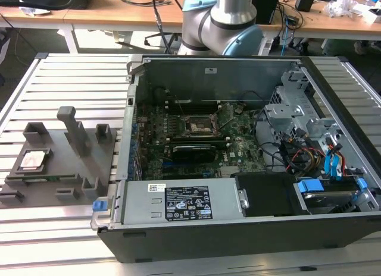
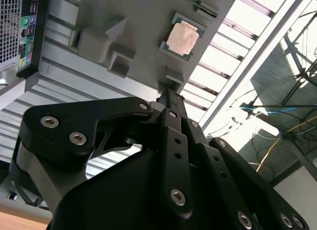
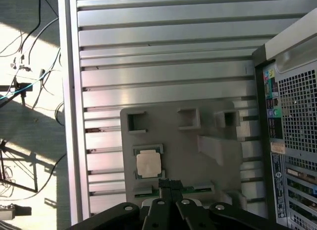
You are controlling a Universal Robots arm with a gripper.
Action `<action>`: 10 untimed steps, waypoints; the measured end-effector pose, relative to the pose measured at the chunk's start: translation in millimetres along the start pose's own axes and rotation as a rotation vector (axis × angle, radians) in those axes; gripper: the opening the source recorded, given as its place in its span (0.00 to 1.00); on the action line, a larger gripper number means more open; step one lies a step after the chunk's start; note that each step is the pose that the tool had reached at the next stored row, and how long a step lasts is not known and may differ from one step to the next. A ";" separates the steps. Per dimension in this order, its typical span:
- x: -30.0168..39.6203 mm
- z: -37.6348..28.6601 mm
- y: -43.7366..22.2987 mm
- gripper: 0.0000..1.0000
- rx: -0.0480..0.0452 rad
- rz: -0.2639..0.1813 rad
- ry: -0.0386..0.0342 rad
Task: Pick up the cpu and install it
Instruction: 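Reach for the cpu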
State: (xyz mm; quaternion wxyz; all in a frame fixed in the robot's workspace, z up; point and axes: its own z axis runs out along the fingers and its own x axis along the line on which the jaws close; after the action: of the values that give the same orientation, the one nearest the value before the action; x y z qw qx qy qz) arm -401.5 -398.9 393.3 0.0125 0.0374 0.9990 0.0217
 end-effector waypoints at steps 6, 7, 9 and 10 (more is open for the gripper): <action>9.3 -0.2 -0.7 0.11 0.0001 0.000 0.0000; 12.5 -0.3 -0.9 0.11 0.0000 0.000 0.0000; 17.5 -0.4 -1.3 0.11 0.0001 0.000 0.0000; 19.4 -0.4 -1.5 0.11 0.0000 0.000 0.0000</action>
State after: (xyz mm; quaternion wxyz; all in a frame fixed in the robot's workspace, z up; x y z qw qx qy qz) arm -421.0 -398.9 393.1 0.0125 0.0374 0.9990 0.0217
